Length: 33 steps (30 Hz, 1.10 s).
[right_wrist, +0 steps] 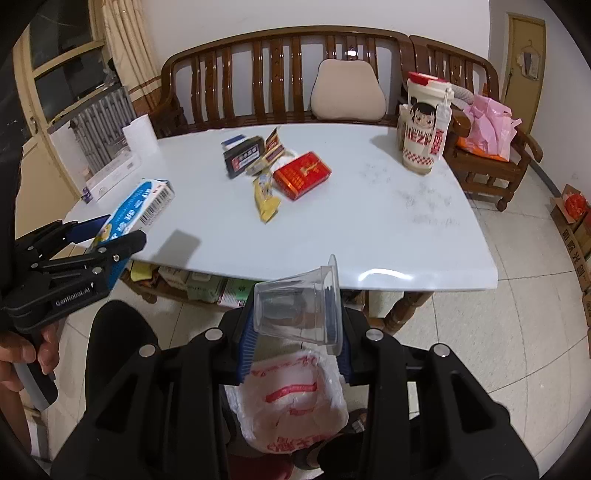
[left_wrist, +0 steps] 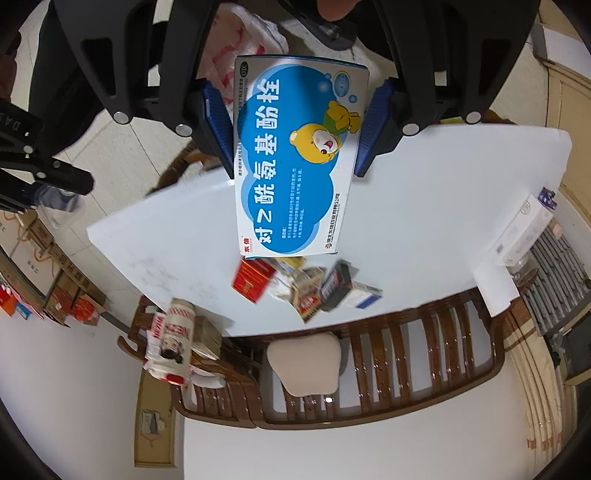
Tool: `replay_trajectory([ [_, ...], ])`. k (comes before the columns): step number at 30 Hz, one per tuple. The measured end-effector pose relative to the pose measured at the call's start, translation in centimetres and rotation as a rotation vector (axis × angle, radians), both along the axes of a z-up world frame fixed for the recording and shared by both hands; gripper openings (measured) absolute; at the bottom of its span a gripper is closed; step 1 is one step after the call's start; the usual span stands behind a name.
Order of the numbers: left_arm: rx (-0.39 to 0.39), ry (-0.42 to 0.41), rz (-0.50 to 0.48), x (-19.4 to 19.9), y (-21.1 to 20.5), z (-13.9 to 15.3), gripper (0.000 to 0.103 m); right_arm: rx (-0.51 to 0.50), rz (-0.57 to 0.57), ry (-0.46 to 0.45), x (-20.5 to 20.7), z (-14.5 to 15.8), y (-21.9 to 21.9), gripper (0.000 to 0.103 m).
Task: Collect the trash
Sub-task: 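Close the right tool on the cup while the left tool grips the medicine box and lifts, then lower both tools over the white bag and open the left tool to drop the box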
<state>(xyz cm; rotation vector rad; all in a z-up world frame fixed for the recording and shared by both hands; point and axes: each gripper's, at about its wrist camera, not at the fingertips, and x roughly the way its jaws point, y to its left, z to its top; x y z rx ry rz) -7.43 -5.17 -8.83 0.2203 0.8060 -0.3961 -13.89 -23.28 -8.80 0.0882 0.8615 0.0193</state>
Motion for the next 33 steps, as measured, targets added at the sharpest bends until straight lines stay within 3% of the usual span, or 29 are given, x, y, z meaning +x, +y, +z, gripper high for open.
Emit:
replay_trajectory([
  [8,0.013,0.07,-0.018,-3.4,-0.3,-3.5,0.06,0.035,0.008,0.057,-2.3,-3.4,0.8,0.034],
  [14,0.012,0.148,-0.016,-4.8,-0.6,-7.7,0.06,0.055,-0.009,0.122,-3.3,-7.8,1.1,0.034],
  [23,0.014,0.342,-0.025,-5.1,-2.4,-17.4,0.06,0.066,0.0,0.31,-2.4,-17.8,2.2,0.034],
  [27,0.003,0.481,-0.003,-4.2,-3.1,-22.5,0.06,0.056,-0.007,0.381,-1.9,-21.4,2.2,0.034],
  [33,0.008,0.632,0.028,-3.5,-3.9,-28.6,0.06,0.122,-0.048,0.459,-0.1,-25.6,0.5,0.034],
])
